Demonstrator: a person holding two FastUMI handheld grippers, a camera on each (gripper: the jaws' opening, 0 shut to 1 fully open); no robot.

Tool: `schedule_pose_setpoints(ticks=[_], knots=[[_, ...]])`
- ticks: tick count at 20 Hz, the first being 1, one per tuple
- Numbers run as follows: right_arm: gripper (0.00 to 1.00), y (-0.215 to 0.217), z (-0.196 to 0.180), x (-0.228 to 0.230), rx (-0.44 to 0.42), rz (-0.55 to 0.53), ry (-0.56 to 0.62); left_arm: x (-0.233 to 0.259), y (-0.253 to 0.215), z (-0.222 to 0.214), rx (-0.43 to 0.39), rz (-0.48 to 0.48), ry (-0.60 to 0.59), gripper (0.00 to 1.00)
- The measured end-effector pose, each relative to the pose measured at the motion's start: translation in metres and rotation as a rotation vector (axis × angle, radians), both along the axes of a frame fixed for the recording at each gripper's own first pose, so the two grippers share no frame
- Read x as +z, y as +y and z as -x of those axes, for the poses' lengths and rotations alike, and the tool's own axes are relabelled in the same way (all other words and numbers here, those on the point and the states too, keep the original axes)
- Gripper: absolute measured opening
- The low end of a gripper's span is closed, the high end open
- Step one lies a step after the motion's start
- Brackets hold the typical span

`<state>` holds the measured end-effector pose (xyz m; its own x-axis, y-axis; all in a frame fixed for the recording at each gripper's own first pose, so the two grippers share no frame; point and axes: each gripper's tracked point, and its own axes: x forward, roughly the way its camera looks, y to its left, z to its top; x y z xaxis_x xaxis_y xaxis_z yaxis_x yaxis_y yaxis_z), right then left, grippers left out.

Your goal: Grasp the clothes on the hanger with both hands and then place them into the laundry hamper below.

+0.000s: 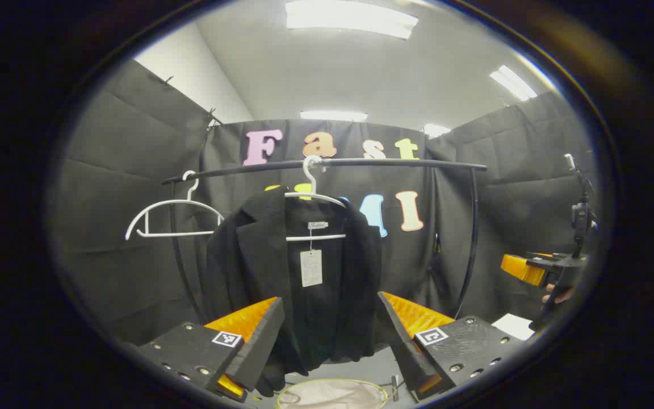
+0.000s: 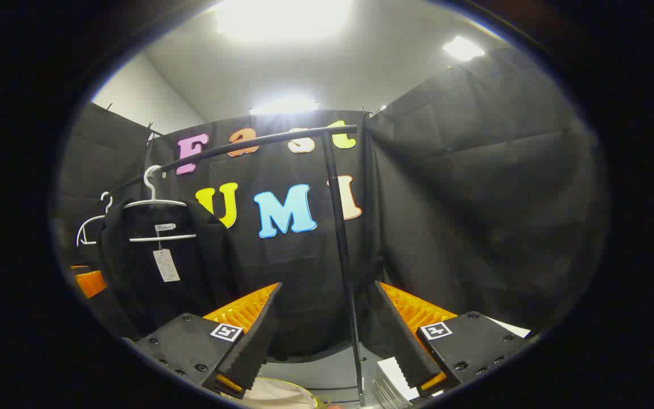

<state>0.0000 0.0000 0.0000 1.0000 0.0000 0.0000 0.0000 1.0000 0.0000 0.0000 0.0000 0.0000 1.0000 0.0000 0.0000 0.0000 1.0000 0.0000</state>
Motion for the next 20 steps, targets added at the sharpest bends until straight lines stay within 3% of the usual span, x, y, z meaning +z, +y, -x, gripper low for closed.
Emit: schedule_pose_setpoints(ticks=[7,20], knots=[[0.98,0.022,-0.005,-0.005,0.033,0.012,0.005,-0.004,0.002,0.000,-0.007,-0.043,0.003,0.96],[0.98,0.059,-0.013,-0.019,0.096,0.011,0.074,-0.037,0.048,0.008,0.094,0.039,0.049,0.96]])
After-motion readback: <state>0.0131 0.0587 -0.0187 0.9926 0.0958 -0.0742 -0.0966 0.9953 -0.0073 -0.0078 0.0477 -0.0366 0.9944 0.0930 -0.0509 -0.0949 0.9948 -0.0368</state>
